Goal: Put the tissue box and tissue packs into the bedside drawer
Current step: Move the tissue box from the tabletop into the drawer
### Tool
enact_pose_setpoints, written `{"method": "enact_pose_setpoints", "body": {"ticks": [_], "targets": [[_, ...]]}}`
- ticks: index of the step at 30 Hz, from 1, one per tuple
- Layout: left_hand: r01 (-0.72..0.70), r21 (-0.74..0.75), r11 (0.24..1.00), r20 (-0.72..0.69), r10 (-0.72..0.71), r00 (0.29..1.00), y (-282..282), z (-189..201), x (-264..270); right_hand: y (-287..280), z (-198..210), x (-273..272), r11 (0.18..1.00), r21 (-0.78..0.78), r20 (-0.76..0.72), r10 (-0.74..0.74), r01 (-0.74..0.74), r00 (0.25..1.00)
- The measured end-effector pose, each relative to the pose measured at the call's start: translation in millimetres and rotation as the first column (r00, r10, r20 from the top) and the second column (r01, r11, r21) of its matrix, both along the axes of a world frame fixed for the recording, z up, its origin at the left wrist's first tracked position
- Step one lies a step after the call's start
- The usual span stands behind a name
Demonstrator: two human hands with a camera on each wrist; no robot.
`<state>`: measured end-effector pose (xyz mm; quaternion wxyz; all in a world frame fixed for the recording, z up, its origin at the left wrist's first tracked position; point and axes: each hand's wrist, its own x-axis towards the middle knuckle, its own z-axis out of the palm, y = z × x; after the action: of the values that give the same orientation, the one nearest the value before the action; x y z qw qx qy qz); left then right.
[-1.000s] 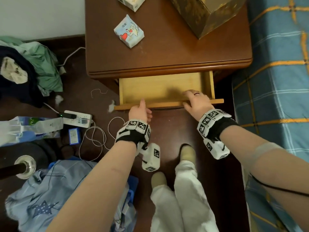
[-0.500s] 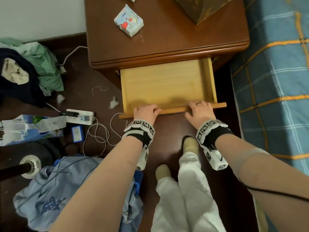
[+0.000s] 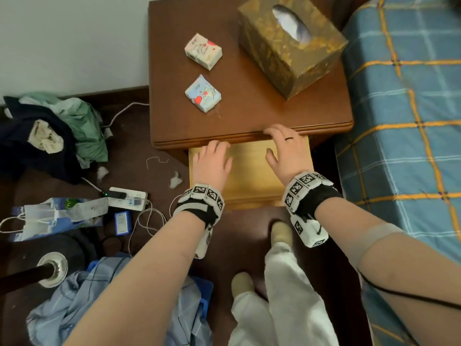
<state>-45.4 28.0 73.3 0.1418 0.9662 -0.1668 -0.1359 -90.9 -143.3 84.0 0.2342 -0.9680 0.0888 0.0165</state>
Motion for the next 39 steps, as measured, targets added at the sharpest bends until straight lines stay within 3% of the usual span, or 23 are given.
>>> {"method": "enact_pose_setpoints", "body": {"ticks": [5, 10, 12, 15, 18, 21, 24, 30, 34, 39], "targets": [[-0.099, -0.150, 0.984, 0.015, 0.102, 0.995, -31.1, 39.3, 65.7, -32.7, 40.5, 75.9, 0.970, 0.028, 0.130, -0.244, 0.243, 0.961], [-0.145, -0.274, 0.951, -0.055, 0.135, 0.989, -97.6, 55.1, 117.8, -87.7, 57.0, 131.5, 0.880, -0.009, 0.058, -0.473, 0.474, 0.879], [-0.176, -0.268, 0.947, -0.042, 0.171, 0.984, -124.1, 58.2, 139.8, -107.4, 54.7, 144.7, 0.840, 0.013, -0.060, -0.541, 0.543, 0.839], [-0.249, -0.228, 0.941, -0.051, 0.243, 0.969, -153.9, 61.3, 179.7, -125.3, 50.0, 152.1, 0.780, 0.199, -0.262, -0.541, 0.594, 0.799], [-0.296, -0.221, 0.929, -0.190, 0.257, 0.948, -169.4, 61.3, 221.6, -126.3, 44.9, 154.7, 0.682, 0.398, -0.263, -0.556, 0.614, 0.789], [-0.328, -0.197, 0.924, -0.286, 0.266, 0.921, -172.7, 64.5, 237.7, -123.0, 35.2, 155.9, 0.517, 0.580, -0.258, -0.617, 0.630, 0.744], [-0.352, -0.161, 0.922, -0.250, 0.307, 0.919, -167.5, 69.4, 232.7, -127.9, 32.2, 151.3, 0.424, 0.658, -0.299, -0.611, 0.622, 0.733], [-0.440, -0.317, 0.840, -0.338, 0.333, 0.880, -136.0, 84.3, 187.9, -127.7, 38.1, 117.0, 0.310, 0.708, -0.363, -0.611, 0.634, 0.704], [-0.356, -0.374, 0.856, -0.276, 0.264, 0.924, -116.2, 101.6, 137.8, -122.3, 49.3, 80.4, 0.388, 0.667, -0.309, -0.633, 0.636, 0.710], [-0.415, -0.390, 0.822, -0.284, 0.321, 0.903, -77.9, 123.3, 58.4, -93.7, 67.9, 14.4, 0.465, 0.670, -0.281, -0.563, 0.579, 0.778]]}}
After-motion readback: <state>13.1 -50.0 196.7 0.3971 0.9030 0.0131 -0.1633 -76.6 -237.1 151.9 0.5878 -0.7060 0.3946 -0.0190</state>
